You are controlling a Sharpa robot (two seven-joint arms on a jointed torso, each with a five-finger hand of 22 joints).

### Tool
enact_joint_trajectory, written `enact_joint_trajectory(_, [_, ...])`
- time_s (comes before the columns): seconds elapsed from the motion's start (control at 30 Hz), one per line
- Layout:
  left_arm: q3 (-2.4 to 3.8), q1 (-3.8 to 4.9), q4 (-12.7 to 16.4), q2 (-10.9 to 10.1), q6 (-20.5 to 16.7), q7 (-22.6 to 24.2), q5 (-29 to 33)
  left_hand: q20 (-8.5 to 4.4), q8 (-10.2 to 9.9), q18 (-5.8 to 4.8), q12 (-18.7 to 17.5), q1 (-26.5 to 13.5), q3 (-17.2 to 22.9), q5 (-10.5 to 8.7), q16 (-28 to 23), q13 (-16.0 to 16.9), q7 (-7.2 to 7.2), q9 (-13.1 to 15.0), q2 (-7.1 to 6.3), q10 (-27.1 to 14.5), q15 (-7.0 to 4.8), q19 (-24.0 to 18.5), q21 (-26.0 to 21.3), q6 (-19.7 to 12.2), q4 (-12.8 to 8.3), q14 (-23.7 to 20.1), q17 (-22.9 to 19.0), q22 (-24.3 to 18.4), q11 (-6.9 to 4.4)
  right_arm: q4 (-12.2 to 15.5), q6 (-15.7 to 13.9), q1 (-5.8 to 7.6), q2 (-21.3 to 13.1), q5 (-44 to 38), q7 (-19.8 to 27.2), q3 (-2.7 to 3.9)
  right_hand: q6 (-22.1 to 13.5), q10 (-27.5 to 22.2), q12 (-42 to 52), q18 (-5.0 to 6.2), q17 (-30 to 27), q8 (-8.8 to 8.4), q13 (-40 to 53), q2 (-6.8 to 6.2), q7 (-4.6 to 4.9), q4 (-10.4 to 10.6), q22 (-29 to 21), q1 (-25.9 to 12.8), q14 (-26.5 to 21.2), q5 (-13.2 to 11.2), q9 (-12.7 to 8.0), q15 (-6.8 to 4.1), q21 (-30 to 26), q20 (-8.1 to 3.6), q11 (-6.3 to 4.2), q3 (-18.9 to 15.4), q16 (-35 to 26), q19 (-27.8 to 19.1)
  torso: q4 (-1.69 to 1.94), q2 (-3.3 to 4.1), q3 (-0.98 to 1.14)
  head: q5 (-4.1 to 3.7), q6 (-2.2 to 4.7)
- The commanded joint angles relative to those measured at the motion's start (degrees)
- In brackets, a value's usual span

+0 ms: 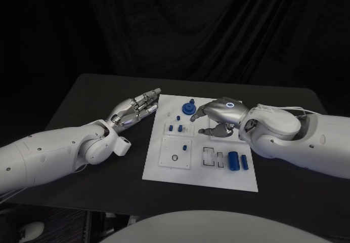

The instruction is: Assemble the parts on the task board

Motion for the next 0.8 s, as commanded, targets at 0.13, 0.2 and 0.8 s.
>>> enact_joint_trajectory(0.13, [0.07,-0.29,-0.2,0.7,-1.3,4.7,0.3,-0.47,0.0,0.44,-0.1,-1.0,-0.4,0.42,-0.2,0.0,-0.79,-0.1,0.46,0.1,-0.58,-0.1,-0.2,-0.3,0.0,0.0,-0.1,-0.1,0.35,-0.2,0.8,1.64,-3.4,3.2,-4.0,-0.04,0.9,-1.7,-1.4,0.42,0.5,-0.29,-2.5,0.39,-0.86,2.2,9.8,-2.0,0.3,-1.3,-0.9,0.42,0.6,0.31,0.35,-2.4,0.6,0.6,-0.18,-0.54,0.07,-0.81,0.00])
enact_joint_trajectory(0.2, [0.07,-0.42,-0.2,0.9,-1.3,4.8,0.3,-0.48,0.0,0.44,-0.1,-1.0,-0.4,0.51,-0.2,-0.1,-0.78,-0.1,0.50,0.1,-0.57,-0.1,-0.2,-0.3,0.0,0.0,-0.1,-0.1,0.34,-1.0,1.6,1.86,-4.0,3.4,-4.4,-0.04,1.1,-1.0,-1.2,0.27,0.8,-0.28,-3.0,0.36,-0.95,2.6,10.0,-2.1,0.5,-1.7,-1.1,0.67,1.1,0.45,0.33,-2.9,0.9,0.9,-0.26,-0.77,0.09,-1.03,0.00])
enact_joint_trajectory(0.8, [0.08,-1.04,-0.4,1.1,-1.7,5.2,0.3,-0.42,0.0,0.41,-0.2,-0.6,-0.2,0.98,-0.2,-0.1,-0.84,-0.1,0.72,0.0,-0.58,-0.1,-0.2,-0.4,-0.2,0.0,-0.1,-0.3,0.40,-5.4,3.0,-0.95,-5.4,6.0,-2.3,-0.06,0.1,4.3,-2.3,0.04,1.1,-0.33,-7.7,-0.05,-1.42,6.0,10.3,-0.2,1.0,-2.8,-4.3,1.14,2.2,0.96,0.50,-5.3,1.4,1.9,-1.09,-3.34,0.09,-0.19,0.00])
